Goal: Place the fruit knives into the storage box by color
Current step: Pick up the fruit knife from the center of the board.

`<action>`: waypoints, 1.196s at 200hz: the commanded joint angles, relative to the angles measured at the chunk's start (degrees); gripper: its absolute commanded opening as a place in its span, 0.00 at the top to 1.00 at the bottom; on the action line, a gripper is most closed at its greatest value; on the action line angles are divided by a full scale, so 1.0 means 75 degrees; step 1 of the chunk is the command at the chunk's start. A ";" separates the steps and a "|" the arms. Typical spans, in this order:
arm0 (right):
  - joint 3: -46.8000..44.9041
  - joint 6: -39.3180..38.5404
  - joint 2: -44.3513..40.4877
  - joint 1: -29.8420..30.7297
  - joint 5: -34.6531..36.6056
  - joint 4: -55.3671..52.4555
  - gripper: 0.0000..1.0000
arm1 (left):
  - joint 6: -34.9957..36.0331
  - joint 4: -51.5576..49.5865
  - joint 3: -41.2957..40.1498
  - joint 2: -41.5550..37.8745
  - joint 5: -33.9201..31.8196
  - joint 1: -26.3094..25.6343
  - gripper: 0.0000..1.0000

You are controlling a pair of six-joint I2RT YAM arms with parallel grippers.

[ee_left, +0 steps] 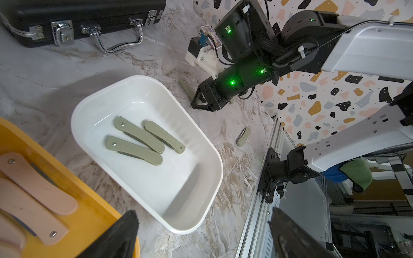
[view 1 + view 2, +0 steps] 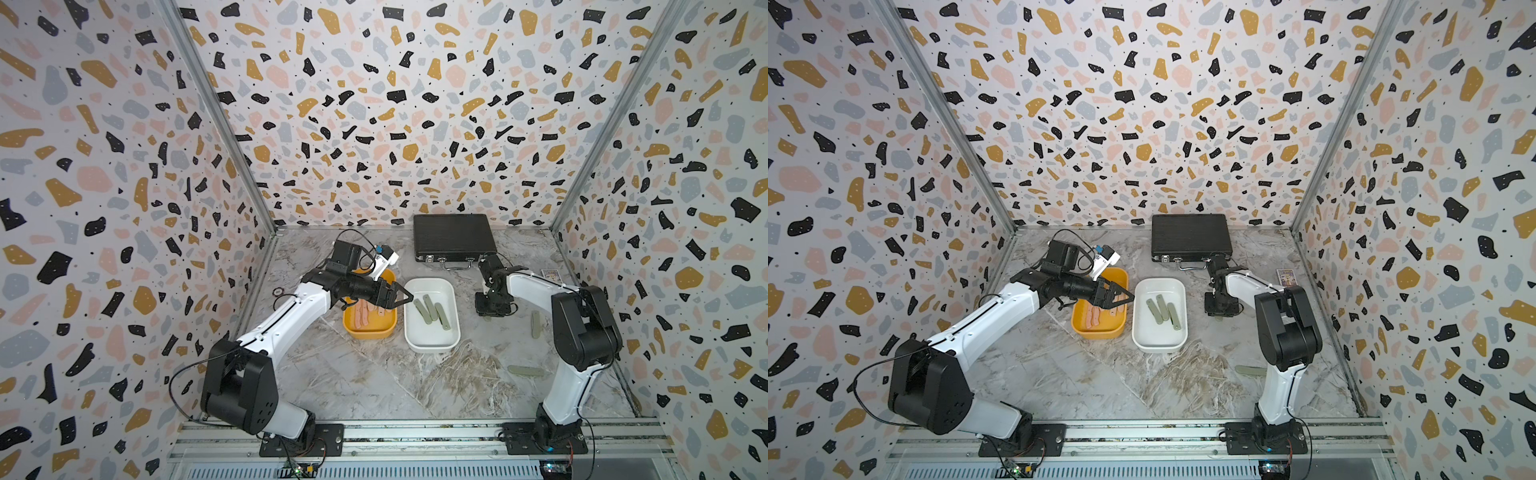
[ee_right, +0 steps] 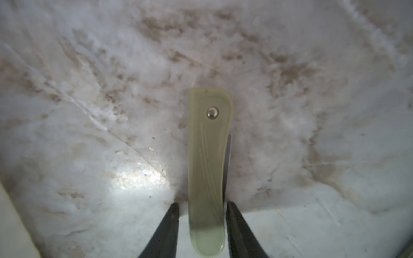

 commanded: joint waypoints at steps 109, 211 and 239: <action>-0.0266 -0.0167 0.0059 0.0060 -0.0041 -0.0703 0.77 | 0.0152 0.0056 -0.0002 0.0054 0.0004 -0.0021 0.08; 0.0495 -0.0197 -0.0652 0.0430 -0.0097 -0.1420 0.78 | 0.0289 -0.0143 0.0138 -0.0063 -0.0166 0.0142 0.08; 0.0931 -0.0166 -0.0732 0.0664 -0.0095 -0.1689 0.78 | 0.0263 -0.0178 0.0174 -0.0113 -0.0074 0.0370 0.08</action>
